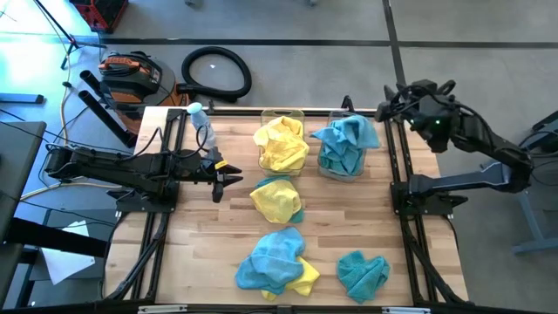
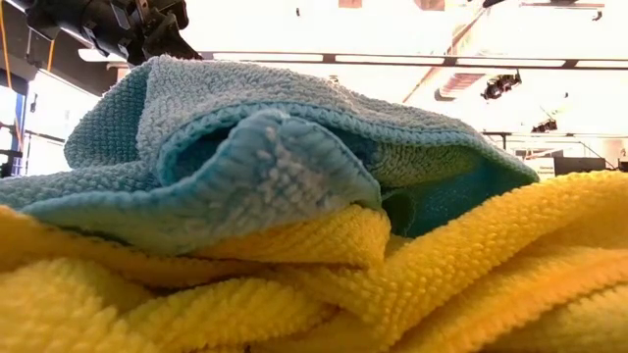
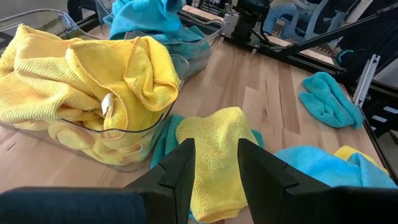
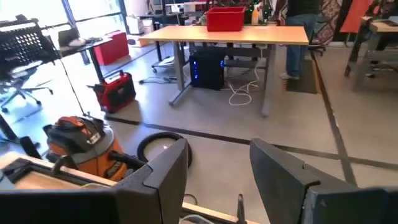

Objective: Sort microfiber towel by color & place in baskets
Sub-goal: Put the blue towel into the right transparent bin

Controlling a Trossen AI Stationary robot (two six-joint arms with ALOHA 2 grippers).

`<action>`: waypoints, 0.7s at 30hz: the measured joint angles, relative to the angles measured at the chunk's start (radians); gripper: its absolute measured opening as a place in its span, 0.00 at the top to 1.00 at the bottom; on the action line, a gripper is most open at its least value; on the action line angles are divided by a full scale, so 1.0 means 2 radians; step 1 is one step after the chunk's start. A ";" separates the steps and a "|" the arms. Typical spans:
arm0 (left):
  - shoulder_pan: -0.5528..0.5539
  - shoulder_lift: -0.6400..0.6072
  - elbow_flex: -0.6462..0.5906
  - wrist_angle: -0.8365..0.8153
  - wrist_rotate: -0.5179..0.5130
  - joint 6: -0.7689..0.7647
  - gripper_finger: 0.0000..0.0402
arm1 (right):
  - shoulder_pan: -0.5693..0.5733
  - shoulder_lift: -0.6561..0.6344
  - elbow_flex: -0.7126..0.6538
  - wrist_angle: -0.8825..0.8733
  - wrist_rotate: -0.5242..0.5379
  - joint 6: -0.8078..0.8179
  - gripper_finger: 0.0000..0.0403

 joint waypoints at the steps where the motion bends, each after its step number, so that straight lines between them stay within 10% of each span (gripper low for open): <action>1: 0.000 0.000 0.000 0.000 0.000 0.000 0.72 | 0.000 0.000 0.000 -0.004 -0.009 0.001 0.57; 10: 0.000 0.000 0.000 0.003 0.000 0.001 0.72 | -0.001 0.083 0.000 -0.151 -0.102 0.106 0.57; 21: 0.000 0.000 0.000 0.002 0.000 0.001 0.72 | -0.094 0.256 0.000 -0.136 -0.251 0.088 0.57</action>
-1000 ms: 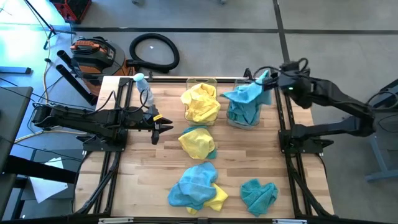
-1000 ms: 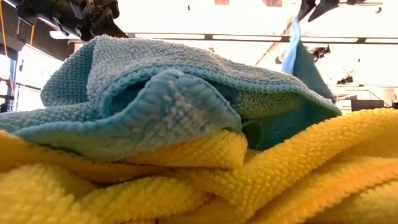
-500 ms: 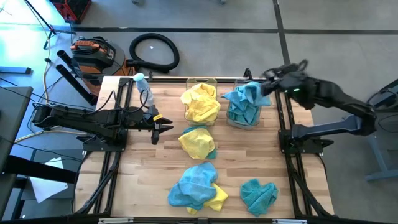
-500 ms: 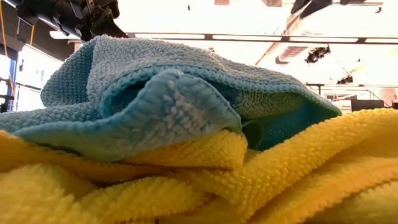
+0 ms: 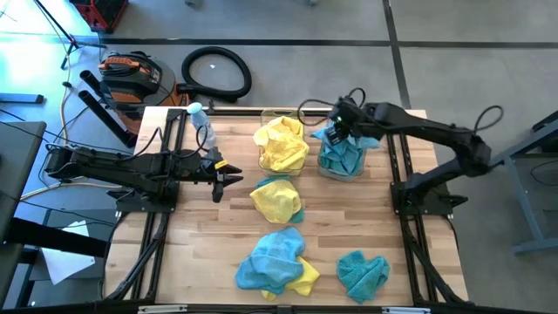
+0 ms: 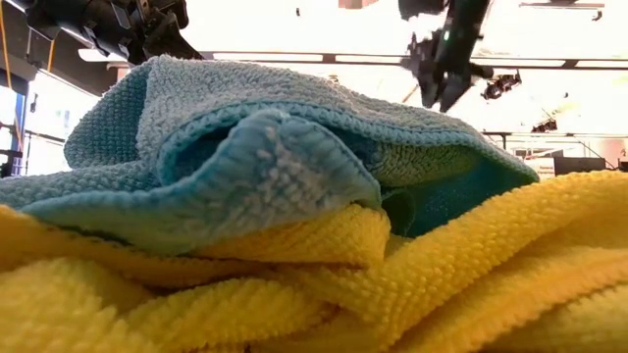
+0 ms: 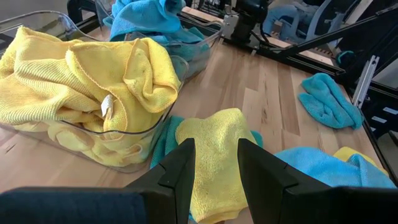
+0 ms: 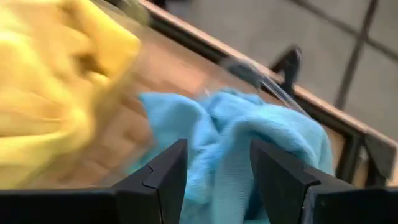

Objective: Sort microfiber towel by color & place in baskets
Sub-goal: Put the blue towel into the right transparent bin

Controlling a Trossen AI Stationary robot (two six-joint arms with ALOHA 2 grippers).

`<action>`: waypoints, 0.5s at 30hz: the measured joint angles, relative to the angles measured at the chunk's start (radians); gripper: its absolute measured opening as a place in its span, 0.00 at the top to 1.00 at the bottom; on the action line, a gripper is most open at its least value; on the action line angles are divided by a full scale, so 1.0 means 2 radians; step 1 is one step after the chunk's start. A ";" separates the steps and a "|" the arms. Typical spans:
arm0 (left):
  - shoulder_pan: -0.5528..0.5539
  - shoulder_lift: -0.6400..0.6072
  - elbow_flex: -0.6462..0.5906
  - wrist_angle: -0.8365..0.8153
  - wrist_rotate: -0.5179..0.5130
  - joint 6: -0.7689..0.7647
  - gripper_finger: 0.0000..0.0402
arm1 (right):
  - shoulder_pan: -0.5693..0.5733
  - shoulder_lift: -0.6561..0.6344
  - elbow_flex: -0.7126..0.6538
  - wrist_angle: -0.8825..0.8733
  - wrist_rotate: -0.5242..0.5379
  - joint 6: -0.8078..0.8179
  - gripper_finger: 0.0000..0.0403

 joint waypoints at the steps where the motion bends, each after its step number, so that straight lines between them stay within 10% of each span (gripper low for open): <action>1: 0.000 0.000 0.000 0.000 0.000 0.000 0.72 | -0.016 0.009 0.000 -0.006 -0.001 0.002 0.57; 15: 0.000 0.000 0.000 -0.001 0.000 0.001 0.72 | -0.098 0.087 0.000 -0.042 -0.068 0.003 0.57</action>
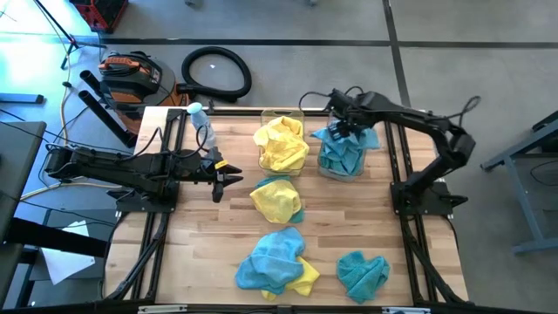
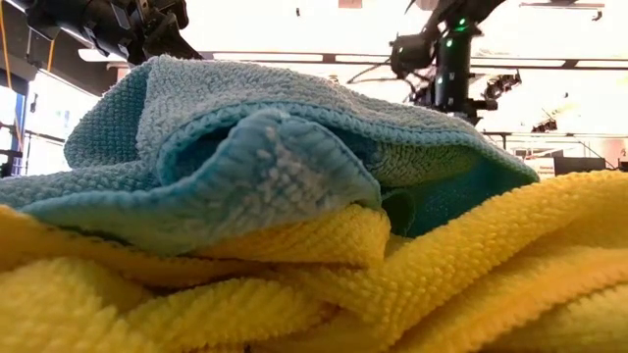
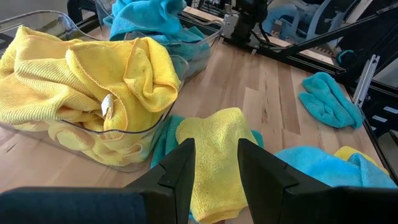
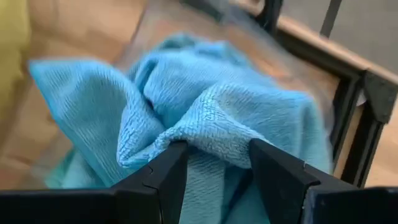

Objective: Sort microfiber towel by color & place in baskets
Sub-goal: Put the blue towel into the right transparent bin

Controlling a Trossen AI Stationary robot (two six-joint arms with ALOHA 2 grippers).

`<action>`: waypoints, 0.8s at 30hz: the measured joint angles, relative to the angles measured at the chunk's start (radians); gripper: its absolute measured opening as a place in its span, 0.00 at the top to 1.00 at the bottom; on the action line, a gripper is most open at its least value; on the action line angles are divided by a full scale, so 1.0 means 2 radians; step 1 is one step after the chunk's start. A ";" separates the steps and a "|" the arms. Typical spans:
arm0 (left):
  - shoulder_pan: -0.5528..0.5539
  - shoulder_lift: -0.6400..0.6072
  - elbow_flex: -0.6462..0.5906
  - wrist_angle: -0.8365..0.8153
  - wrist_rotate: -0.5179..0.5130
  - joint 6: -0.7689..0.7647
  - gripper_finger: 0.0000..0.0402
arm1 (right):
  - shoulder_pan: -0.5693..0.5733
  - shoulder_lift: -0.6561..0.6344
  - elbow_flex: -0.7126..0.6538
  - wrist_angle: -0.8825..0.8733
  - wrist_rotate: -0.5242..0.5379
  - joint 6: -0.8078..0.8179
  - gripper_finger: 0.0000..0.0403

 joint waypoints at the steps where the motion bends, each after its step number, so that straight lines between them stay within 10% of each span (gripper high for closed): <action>1: 0.000 0.000 0.000 0.000 0.000 0.000 0.72 | 0.000 0.010 0.000 -0.003 -0.004 0.000 0.57; 24: 0.000 0.000 0.000 0.000 0.003 -0.001 0.72 | 0.020 0.192 0.004 0.038 -0.059 -0.080 0.57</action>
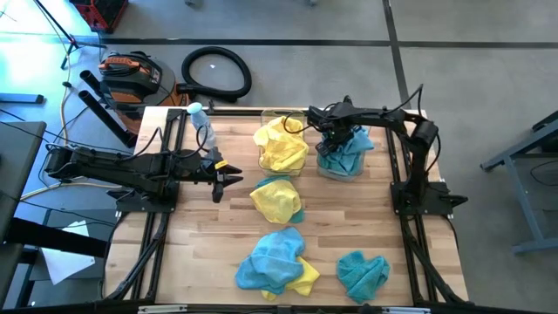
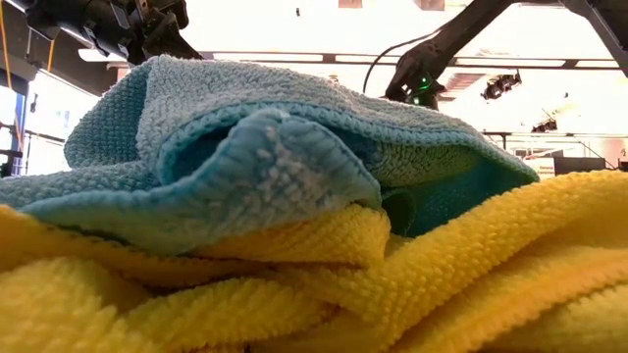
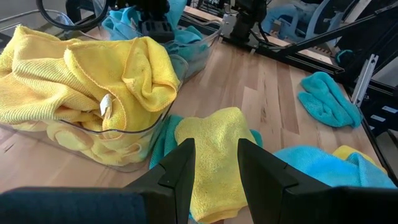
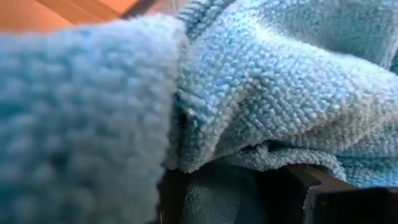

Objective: Sort microfiber towel by color & place in baskets
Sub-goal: Put the blue towel into the right transparent bin

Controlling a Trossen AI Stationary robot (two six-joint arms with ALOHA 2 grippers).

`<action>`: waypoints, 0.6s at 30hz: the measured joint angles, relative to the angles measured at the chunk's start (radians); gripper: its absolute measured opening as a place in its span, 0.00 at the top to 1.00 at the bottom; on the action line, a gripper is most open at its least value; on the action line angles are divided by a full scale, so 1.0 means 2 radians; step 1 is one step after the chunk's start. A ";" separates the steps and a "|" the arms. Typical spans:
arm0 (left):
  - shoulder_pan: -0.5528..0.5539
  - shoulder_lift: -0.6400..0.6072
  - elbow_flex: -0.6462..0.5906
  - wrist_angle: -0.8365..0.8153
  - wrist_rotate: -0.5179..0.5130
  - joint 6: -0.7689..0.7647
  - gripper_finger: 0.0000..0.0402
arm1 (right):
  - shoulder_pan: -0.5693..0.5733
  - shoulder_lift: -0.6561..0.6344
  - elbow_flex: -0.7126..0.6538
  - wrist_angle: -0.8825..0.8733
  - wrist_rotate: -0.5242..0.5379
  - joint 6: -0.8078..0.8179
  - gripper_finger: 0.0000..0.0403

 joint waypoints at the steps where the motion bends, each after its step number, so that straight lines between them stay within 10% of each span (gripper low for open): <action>1: 0.000 0.000 0.000 0.000 0.001 0.000 0.72 | 0.000 0.000 0.000 0.000 -0.001 -0.011 0.57; 18: 0.000 0.000 0.000 -0.013 0.001 -0.013 0.72 | 0.009 -0.099 -0.007 -0.049 0.002 -0.036 0.57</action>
